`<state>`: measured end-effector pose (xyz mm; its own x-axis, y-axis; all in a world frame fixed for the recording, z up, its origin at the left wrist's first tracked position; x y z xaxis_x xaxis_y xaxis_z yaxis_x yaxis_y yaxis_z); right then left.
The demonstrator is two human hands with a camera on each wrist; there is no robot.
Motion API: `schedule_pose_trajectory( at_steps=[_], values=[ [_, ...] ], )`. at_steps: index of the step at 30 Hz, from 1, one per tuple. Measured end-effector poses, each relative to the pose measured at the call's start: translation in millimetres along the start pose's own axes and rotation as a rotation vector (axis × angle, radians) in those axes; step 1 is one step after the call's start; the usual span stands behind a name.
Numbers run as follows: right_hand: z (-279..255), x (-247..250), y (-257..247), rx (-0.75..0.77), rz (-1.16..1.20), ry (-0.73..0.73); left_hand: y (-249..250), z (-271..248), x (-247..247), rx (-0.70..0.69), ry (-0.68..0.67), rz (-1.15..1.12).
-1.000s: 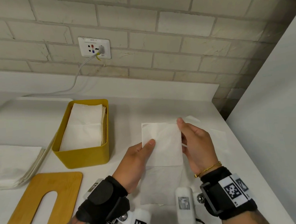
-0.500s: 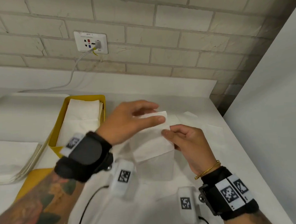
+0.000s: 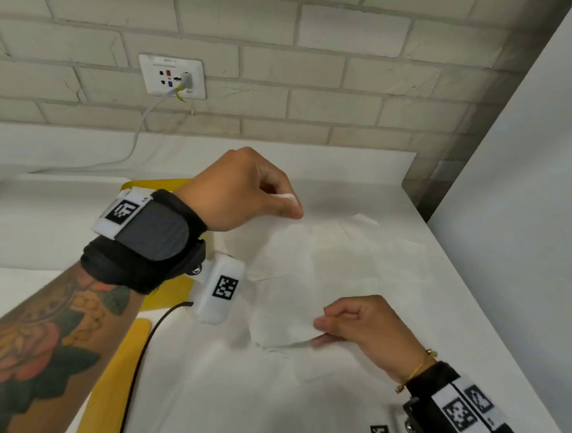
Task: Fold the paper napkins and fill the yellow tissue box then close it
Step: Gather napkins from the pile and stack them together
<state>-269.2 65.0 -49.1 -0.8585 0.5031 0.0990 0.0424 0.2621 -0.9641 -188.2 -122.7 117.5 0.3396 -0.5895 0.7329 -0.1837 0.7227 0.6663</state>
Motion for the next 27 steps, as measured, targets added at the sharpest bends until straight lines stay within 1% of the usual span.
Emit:
schedule_pose_trajectory(
  at_steps=[2, 4, 8, 9, 10, 11, 12, 13, 14, 15, 16, 17, 18, 19, 20, 21, 24, 27],
  values=[
    [0, 7, -5, 0.002, -0.113, -0.051, -1, -3, -2, 0.011, -0.001, -0.046],
    [0, 11, -22, 0.059, -0.226, -0.084, 1, -4, -6, 0.007, -0.011, -0.094],
    [0, -9, -73, 0.235, -0.154, -0.067, 13, -7, -20, -0.024, -0.054, -0.166],
    [1, -13, -82, 0.284, -0.183, -0.029, 15, -8, -21, -0.038, -0.038, -0.188],
    [2, -17, -90, 0.329, -0.208, 0.010, 15, -9, -18, -0.051, 0.011, -0.221],
    [3, -17, -94, 0.352, -0.198, 0.036, 11, -11, -13, -0.057, 0.090, -0.282],
    [3, -16, -94, 0.354, -0.130, 0.052, 2, -15, -8, -0.036, 0.190, -0.371],
    [4, -13, -95, 0.341, -0.018, 0.060, -11, -19, -5, 0.017, 0.284, -0.494],
    [4, -10, -93, 0.315, 0.096, 0.055, -27, -26, -8, 0.094, 0.336, -0.638],
    [5, -9, -91, 0.291, 0.191, 0.046, -40, -32, -20, 0.174, 0.317, -0.813],
    [6, -8, -88, 0.266, 0.246, 0.043, -46, -38, -39, 0.236, 0.230, -0.982],
    [10, -9, -84, 0.238, 0.268, 0.042, -47, -45, -61, 0.285, 0.120, -1.104],
    [14, -11, -78, 0.207, 0.267, 0.044, -44, -53, -81, 0.313, 0.029, -1.167],
    [19, -15, -71, 0.175, 0.260, 0.044, -41, -60, -97, 0.333, -0.021, -1.217],
    [22, -20, -64, 0.143, 0.253, 0.040, -41, -66, -108, 0.364, -0.027, -1.249],
    [25, -26, -57, 0.114, 0.249, 0.030, -44, -70, -118, 0.407, -0.008, -1.290],
    [26, -38, -36, 0.039, 0.244, 0.002, -65, -79, -135, 0.563, 0.113, -1.342],
    [17, -47, -11, -0.057, 0.165, -0.065, -84, -86, -139, 0.648, 0.206, -1.373]
  ],
)
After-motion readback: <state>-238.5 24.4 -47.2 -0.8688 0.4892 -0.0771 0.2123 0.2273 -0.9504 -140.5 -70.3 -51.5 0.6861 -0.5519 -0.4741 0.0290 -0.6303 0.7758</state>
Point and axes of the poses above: each hand's wrist, its own z-axis towards the middle knuckle, its own x-axis out of the back of the hand, y = z × x, the point moved 8 cm from there along z, towards the middle knuckle, and after that the axes turned 4 degrees about z, right-handed, at the moved point
